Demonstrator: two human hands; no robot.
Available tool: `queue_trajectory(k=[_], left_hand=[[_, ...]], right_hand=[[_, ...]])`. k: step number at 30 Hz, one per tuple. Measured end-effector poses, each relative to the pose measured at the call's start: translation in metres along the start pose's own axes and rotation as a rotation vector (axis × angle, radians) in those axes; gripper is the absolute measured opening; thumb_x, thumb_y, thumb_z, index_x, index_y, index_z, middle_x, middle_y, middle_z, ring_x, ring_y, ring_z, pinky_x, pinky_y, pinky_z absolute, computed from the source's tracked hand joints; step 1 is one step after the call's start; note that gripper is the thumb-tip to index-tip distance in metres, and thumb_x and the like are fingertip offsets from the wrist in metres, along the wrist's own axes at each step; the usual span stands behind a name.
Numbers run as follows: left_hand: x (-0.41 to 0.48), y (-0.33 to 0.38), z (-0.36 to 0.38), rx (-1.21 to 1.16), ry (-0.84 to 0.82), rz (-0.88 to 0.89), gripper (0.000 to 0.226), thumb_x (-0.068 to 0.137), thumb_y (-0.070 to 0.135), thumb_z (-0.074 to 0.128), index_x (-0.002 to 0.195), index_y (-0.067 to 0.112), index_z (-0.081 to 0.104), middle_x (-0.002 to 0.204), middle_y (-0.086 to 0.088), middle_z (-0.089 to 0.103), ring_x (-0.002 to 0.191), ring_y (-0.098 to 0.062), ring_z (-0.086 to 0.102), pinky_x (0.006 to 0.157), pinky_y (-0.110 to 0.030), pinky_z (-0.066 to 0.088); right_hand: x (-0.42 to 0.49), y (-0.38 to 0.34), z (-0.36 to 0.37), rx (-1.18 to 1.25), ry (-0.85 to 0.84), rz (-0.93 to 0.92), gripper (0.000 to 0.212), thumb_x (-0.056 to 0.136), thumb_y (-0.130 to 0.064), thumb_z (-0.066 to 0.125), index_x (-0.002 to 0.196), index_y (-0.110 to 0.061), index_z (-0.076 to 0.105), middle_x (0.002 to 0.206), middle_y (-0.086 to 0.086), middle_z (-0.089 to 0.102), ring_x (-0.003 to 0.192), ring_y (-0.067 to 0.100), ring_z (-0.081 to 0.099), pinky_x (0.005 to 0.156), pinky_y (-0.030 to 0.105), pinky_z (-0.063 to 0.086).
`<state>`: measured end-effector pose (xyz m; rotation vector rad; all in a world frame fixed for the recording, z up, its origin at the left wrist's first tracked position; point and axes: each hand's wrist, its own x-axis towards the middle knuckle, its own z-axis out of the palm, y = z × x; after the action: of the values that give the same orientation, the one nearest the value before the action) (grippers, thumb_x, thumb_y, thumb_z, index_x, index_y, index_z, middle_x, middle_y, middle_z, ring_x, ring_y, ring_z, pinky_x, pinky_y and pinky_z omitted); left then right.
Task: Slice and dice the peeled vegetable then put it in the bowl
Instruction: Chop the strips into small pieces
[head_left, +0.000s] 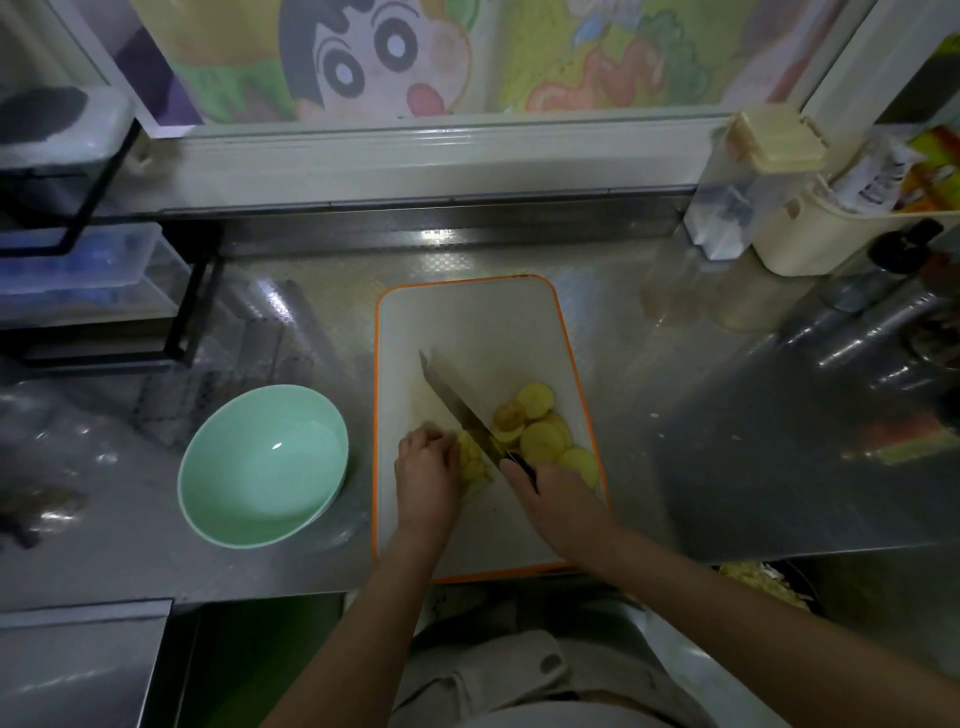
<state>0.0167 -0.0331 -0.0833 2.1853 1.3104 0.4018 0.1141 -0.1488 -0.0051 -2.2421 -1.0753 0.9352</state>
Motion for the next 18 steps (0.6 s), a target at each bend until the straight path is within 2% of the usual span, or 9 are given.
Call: queue_trajectory(k=[2,4,9,11,15,17,18], left_hand=[[0.0,0.001,0.0,-0.012,0.008,0.019,0.023,0.09,0.009,0.055,0.108,0.004,0.069,0.108,-0.012,0.061,0.102,-0.027,0.048,0.087,-0.028,0.037],[0.0,0.0,0.0,-0.024,0.012,0.027,0.022,0.088,0.009,0.058,0.106,0.004,0.069,0.107,-0.011,0.062,0.101,-0.026,0.049,0.086,-0.026,0.036],[0.003,0.0,-0.002,-0.045,0.027,0.005,0.018,0.084,0.006,0.062,0.099,0.004,0.072,0.104,-0.012,0.065,0.099,-0.027,0.053,0.083,-0.023,0.035],[0.004,0.0,-0.002,-0.041,0.03,-0.002,0.017,0.082,0.005,0.064,0.096,0.003,0.073,0.102,-0.012,0.065,0.098,-0.028,0.053,0.081,-0.022,0.033],[0.005,-0.002,0.0,-0.026,0.027,0.004,0.015,0.079,0.004,0.067,0.092,0.003,0.074,0.101,-0.012,0.066,0.097,-0.028,0.053,0.077,-0.017,0.029],[0.005,-0.003,0.0,-0.038,0.034,0.002,0.014,0.078,0.003,0.068,0.09,0.002,0.074,0.099,-0.013,0.066,0.096,-0.029,0.054,0.077,-0.016,0.028],[0.005,-0.003,0.001,-0.042,0.034,-0.002,0.013,0.078,0.003,0.068,0.09,0.002,0.074,0.098,-0.013,0.066,0.096,-0.029,0.054,0.077,-0.017,0.029]], right_hand=[[0.001,-0.002,0.0,-0.018,-0.012,0.001,0.045,0.1,-0.038,0.037,0.059,-0.019,0.036,0.081,0.02,0.063,0.069,0.022,0.052,0.054,0.023,0.025],[0.003,-0.003,-0.002,-0.049,-0.042,0.016,0.045,0.1,-0.039,0.036,0.06,-0.02,0.035,0.082,0.019,0.062,0.07,0.024,0.053,0.055,0.023,0.026],[0.007,-0.004,-0.008,-0.077,-0.174,0.073,0.043,0.099,-0.048,0.026,0.064,-0.023,0.035,0.066,-0.001,0.046,0.074,0.02,0.05,0.068,0.025,0.034],[0.009,-0.005,-0.009,-0.092,-0.173,0.076,0.043,0.099,-0.048,0.026,0.065,-0.024,0.035,0.073,0.004,0.053,0.08,0.026,0.056,0.069,0.026,0.036],[0.011,-0.008,-0.007,-0.186,-0.134,0.077,0.041,0.101,-0.042,0.031,0.064,-0.023,0.029,0.1,0.019,0.065,0.093,0.031,0.062,0.066,0.029,0.039],[0.011,-0.005,-0.006,-0.145,-0.16,0.09,0.038,0.101,-0.043,0.03,0.073,-0.019,0.04,0.101,0.018,0.063,0.098,0.033,0.06,0.073,0.031,0.042],[0.01,-0.005,-0.006,-0.122,-0.175,0.104,0.039,0.101,-0.044,0.028,0.086,-0.015,0.049,0.094,0.014,0.06,0.1,0.034,0.059,0.078,0.031,0.043]])
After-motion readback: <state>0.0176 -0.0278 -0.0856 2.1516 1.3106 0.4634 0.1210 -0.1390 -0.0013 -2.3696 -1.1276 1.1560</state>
